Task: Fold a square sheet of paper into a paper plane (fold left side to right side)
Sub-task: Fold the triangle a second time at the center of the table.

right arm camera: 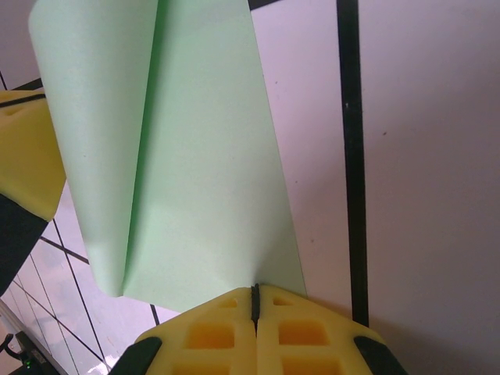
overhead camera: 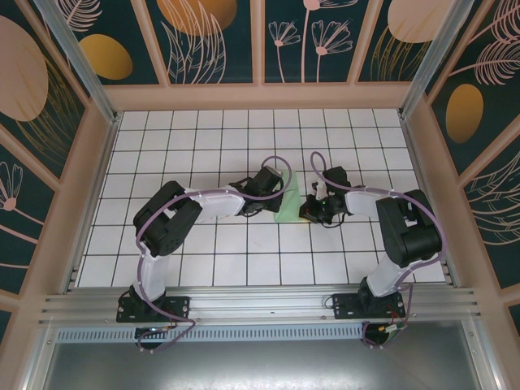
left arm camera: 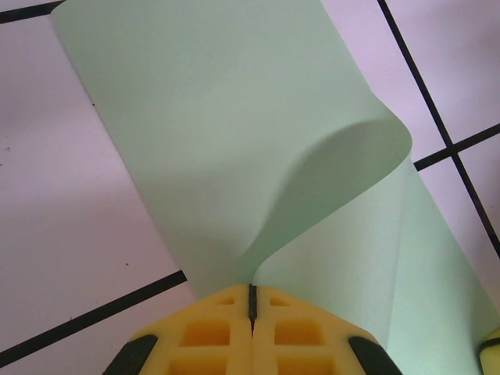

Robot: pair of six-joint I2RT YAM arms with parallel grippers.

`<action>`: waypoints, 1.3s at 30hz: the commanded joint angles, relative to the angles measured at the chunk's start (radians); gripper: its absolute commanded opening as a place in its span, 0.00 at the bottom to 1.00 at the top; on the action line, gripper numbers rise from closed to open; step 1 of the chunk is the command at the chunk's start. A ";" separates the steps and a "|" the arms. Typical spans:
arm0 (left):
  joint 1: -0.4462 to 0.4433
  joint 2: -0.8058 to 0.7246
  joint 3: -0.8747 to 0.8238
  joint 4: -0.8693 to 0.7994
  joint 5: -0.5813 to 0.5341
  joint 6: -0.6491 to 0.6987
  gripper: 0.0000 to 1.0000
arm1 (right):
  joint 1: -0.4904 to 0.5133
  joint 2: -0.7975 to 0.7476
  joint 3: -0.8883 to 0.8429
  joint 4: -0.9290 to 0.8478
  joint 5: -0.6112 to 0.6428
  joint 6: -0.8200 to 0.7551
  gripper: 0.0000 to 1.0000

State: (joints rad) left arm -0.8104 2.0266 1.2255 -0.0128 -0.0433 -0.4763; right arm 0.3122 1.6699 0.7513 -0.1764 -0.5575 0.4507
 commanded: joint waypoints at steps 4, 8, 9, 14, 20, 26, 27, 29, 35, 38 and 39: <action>0.008 0.027 0.024 -0.022 -0.012 0.018 0.00 | 0.006 0.037 0.005 -0.058 0.044 -0.015 0.00; 0.009 0.038 0.025 -0.021 0.002 0.018 0.00 | 0.006 0.037 0.005 -0.054 0.041 -0.015 0.00; 0.009 0.040 0.025 -0.023 0.003 0.021 0.00 | 0.006 0.037 0.005 -0.054 0.041 -0.015 0.00; 0.009 0.051 0.024 -0.035 0.013 0.030 0.00 | 0.007 0.036 0.006 -0.052 0.038 -0.016 0.00; 0.009 0.068 0.028 -0.039 0.033 0.040 0.00 | 0.003 0.014 0.003 -0.020 0.007 -0.011 0.00; 0.008 0.072 0.022 -0.046 0.041 0.042 0.00 | -0.051 -0.097 -0.009 0.067 -0.066 0.029 0.00; 0.008 0.070 0.022 -0.047 0.042 0.042 0.00 | -0.063 -0.106 -0.014 0.096 -0.085 0.047 0.00; 0.009 0.070 0.022 -0.047 0.043 0.042 0.00 | -0.079 -0.102 -0.027 0.180 -0.138 0.097 0.00; 0.007 0.071 0.024 -0.050 0.045 0.044 0.00 | -0.060 -0.005 0.028 0.307 -0.187 0.177 0.00; 0.008 0.070 0.026 -0.052 0.046 0.044 0.00 | -0.041 0.040 0.067 0.311 -0.187 0.180 0.00; 0.008 0.070 0.026 -0.052 0.045 0.043 0.00 | -0.033 0.055 0.079 0.312 -0.185 0.180 0.00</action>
State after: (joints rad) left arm -0.8093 2.0567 1.2438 -0.0120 -0.0250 -0.4484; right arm 0.2600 1.6867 0.7818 0.0799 -0.7097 0.6029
